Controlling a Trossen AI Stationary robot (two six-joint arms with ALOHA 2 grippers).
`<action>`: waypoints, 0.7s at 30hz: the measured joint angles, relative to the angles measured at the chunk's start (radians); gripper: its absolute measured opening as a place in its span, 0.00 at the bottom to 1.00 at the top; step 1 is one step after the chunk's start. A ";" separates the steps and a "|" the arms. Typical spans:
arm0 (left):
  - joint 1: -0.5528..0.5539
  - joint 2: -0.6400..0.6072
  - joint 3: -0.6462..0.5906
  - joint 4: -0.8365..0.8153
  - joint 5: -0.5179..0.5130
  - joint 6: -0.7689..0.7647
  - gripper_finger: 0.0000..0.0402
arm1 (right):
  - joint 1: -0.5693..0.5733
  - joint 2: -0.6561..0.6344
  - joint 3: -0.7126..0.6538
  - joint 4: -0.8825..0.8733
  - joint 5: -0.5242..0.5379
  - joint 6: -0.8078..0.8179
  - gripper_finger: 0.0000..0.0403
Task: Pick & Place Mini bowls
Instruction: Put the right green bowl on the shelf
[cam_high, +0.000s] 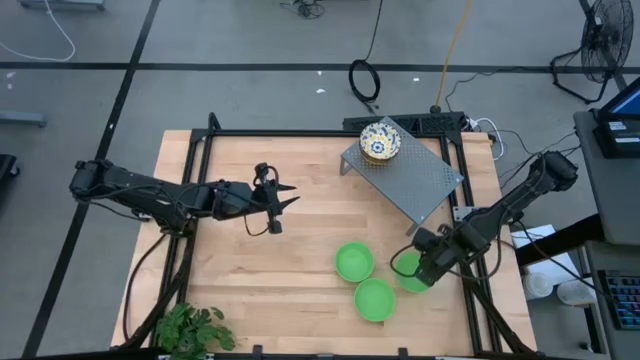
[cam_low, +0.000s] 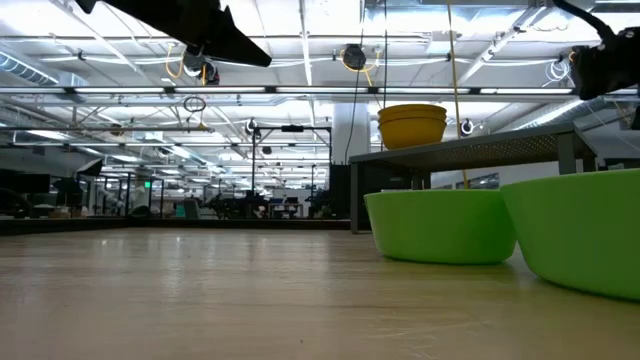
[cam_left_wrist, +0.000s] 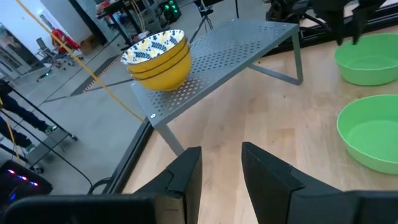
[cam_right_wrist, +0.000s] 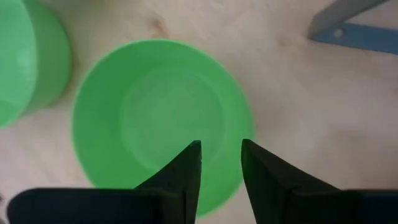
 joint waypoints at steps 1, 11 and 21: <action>0.000 0.000 0.000 -0.001 0.000 0.000 0.29 | 0.000 0.000 -0.002 0.015 0.000 0.005 0.25; 0.000 0.000 -0.001 -0.008 0.000 -0.002 0.29 | 0.000 0.000 -0.057 0.062 0.000 0.022 0.25; 0.000 0.000 -0.001 -0.008 0.000 -0.004 0.29 | 0.000 0.000 -0.090 0.143 -0.055 -0.005 0.25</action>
